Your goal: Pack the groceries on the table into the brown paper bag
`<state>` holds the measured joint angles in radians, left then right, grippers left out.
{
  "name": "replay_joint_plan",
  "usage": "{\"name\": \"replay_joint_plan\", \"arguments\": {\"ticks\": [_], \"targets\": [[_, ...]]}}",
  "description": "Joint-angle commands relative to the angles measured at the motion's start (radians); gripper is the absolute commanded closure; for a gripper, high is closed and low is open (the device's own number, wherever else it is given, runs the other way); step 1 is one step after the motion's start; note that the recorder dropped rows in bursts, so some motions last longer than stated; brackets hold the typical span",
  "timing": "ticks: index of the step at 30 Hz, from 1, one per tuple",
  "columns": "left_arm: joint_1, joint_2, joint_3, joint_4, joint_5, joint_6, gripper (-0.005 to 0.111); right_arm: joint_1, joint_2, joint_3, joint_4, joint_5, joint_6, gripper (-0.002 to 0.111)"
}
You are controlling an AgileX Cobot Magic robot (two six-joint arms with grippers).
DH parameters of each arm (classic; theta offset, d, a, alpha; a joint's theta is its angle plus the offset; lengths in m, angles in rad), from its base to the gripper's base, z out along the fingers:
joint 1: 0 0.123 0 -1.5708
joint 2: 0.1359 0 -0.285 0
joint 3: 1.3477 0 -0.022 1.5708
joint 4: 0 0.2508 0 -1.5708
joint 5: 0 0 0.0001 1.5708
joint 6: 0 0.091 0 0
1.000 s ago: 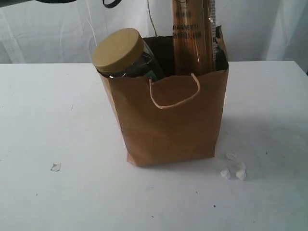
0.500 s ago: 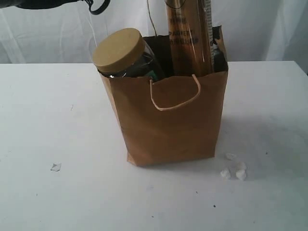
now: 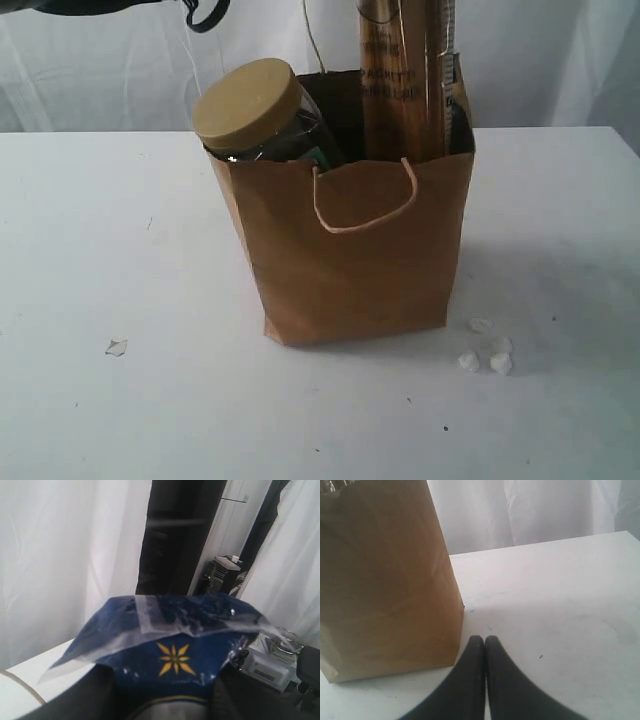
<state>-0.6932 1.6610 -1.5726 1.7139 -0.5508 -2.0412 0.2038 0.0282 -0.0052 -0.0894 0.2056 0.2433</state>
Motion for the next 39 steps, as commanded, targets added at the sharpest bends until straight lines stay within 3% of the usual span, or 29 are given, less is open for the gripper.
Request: {"name": "replay_joint_plan", "arguments": {"ticks": [1, 9, 20, 28, 33, 39], "targets": [[-0.006, 0.026, 0.024, 0.030, -0.099, -0.063, 0.081, -0.005, -0.006, 0.005, -0.007, -0.005, -0.002, 0.108], [-0.006, 0.002, 0.024, 0.030, -0.166, -0.063, 0.081, -0.005, -0.006, 0.005, -0.007, -0.005, -0.002, 0.108], [-0.004, -0.055, 0.028, 0.030, -0.136, -0.049, 0.087, -0.005, -0.006, 0.005, -0.007, -0.005, -0.002, 0.108], [-0.004, -0.060, 0.133, 0.030, -0.128, -0.039, 0.091, -0.005, -0.006, 0.005, -0.007, -0.005, -0.002, 0.108], [-0.004, -0.099, 0.158, 0.030, -0.069, 0.004, 0.088, -0.005, -0.006, 0.005, -0.007, -0.005, -0.002, 0.108], [-0.004, -0.114, 0.163, 0.030, -0.031, 0.023, 0.076, -0.005, -0.006, 0.005, -0.007, -0.005, -0.002, 0.108]]}}
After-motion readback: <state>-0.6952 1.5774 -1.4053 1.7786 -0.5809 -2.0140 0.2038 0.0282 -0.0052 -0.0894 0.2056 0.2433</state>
